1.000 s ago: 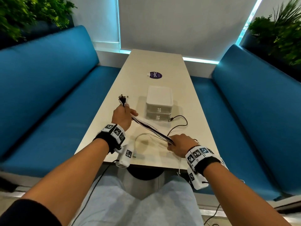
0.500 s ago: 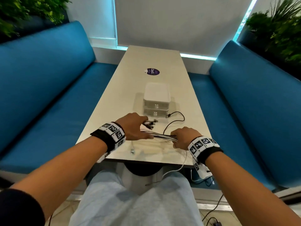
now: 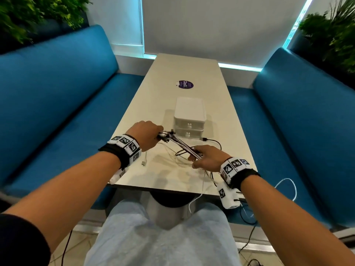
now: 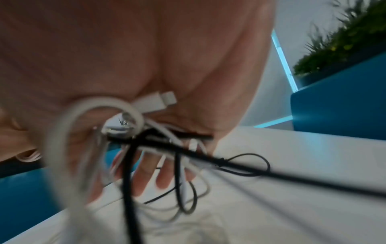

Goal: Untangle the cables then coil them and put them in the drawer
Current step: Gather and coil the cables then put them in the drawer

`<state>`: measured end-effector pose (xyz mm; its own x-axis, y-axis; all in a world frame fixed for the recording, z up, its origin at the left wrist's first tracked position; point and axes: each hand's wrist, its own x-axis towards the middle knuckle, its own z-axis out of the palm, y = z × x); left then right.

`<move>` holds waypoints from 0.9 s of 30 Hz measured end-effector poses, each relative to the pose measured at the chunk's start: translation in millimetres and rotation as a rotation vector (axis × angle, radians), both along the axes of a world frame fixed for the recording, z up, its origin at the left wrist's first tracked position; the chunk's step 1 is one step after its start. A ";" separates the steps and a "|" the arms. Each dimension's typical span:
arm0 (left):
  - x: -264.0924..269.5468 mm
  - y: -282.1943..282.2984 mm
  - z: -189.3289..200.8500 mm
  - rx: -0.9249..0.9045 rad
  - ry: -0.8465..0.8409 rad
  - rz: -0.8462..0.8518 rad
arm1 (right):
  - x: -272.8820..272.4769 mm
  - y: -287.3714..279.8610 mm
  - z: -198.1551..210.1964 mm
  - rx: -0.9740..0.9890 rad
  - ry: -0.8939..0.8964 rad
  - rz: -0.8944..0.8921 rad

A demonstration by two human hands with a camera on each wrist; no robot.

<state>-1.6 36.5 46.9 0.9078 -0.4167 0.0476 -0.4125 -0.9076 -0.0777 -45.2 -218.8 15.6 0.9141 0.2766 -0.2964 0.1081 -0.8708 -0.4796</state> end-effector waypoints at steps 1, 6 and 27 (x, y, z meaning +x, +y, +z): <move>1.4 0.0 0.4 -0.021 -0.009 0.008 | 0.4 0.3 -2.3 0.022 -0.022 -0.022; 9.8 9.7 4.3 -0.086 -0.056 0.042 | -0.6 -11.6 -1.7 0.093 0.095 -0.035; 12.7 15.6 8.4 -0.276 -0.053 0.166 | -20.3 -100.1 -8.7 -0.396 -0.105 -0.178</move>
